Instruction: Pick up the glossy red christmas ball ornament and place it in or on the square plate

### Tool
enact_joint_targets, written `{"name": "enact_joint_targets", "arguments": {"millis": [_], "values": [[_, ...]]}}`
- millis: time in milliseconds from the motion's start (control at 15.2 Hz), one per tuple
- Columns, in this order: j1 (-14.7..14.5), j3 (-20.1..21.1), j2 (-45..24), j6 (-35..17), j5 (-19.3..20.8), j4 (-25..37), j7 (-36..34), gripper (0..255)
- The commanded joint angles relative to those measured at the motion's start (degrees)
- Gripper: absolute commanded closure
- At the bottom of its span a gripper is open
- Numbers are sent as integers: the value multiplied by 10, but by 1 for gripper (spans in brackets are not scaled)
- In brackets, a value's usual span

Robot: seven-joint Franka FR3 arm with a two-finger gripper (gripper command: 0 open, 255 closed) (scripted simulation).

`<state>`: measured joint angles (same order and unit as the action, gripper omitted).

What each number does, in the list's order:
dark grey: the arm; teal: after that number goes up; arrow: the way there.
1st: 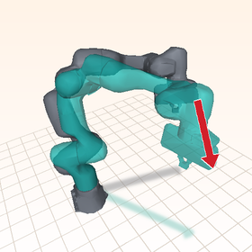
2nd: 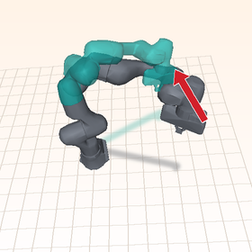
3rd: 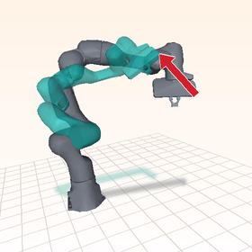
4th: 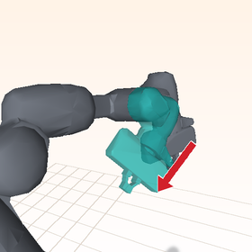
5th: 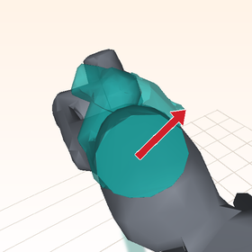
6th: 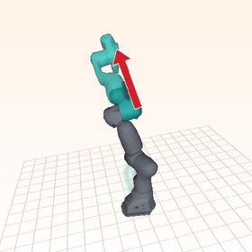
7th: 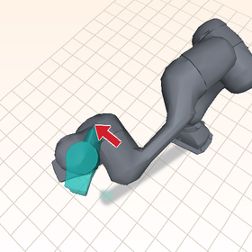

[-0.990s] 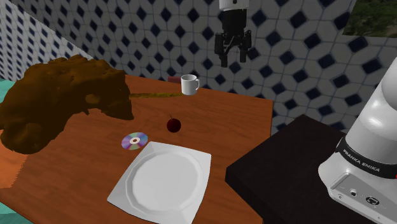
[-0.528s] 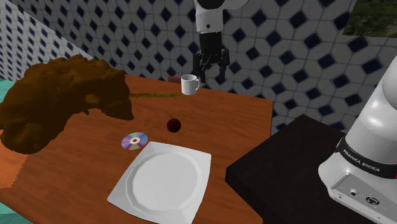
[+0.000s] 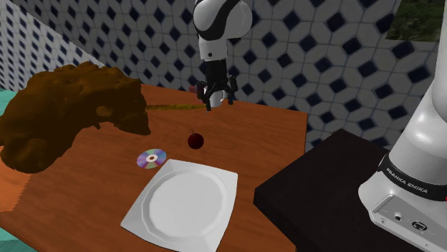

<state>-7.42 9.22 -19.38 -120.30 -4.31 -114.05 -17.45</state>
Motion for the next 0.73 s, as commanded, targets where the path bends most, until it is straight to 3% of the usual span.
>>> {"name": "enact_joint_targets", "arguments": {"millis": [0,660], "values": [[-8,1,-51,-7,2,40,-14,0],[-44,-4,-282,24,6,281,-60,0]]}}
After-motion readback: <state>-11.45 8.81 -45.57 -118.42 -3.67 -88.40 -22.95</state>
